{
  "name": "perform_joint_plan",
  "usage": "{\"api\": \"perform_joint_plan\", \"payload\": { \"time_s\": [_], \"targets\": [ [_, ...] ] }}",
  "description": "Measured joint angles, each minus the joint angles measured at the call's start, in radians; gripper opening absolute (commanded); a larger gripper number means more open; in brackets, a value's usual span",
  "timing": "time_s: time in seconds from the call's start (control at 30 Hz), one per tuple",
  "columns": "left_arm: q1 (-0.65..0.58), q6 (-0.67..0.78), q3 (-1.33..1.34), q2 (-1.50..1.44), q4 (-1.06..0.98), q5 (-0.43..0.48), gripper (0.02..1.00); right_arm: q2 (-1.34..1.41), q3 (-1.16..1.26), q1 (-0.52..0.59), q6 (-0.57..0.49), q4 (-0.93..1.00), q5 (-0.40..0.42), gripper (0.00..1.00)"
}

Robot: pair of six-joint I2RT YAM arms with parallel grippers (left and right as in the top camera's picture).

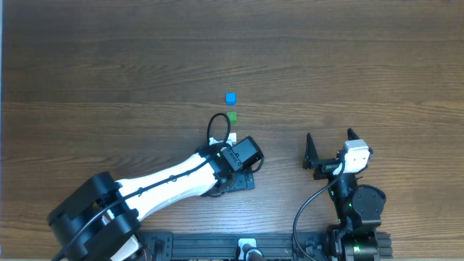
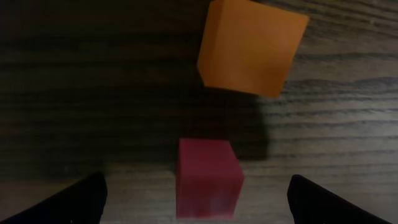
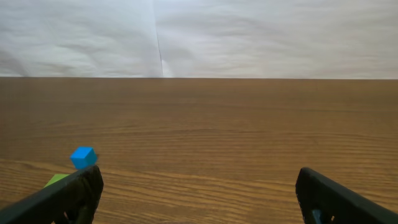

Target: Stack Cubes

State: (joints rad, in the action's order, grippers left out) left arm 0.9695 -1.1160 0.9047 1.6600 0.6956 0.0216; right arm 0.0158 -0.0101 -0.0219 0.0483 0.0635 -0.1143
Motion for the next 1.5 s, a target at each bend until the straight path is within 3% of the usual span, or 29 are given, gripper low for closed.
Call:
{"api": "perform_joint_plan", "payload": {
  "time_s": [0.7, 1.13, 1.5],
  "targets": [
    [0.016, 0.104, 0.041, 0.051, -0.001, -0.039, 0.862, 0.000, 0.000, 0.000, 0.000, 0.000, 0.000, 0.993],
    [0.033, 0.133, 0.044, 0.064, 0.000, -0.041, 0.586, 0.000, 0.000, 0.000, 0.000, 0.000, 0.000, 0.991],
    [0.033, 0.131, 0.044, 0.065, 0.014, -0.042, 0.439, 0.000, 0.000, 0.000, 0.000, 0.000, 0.000, 0.993]
  ]
}}
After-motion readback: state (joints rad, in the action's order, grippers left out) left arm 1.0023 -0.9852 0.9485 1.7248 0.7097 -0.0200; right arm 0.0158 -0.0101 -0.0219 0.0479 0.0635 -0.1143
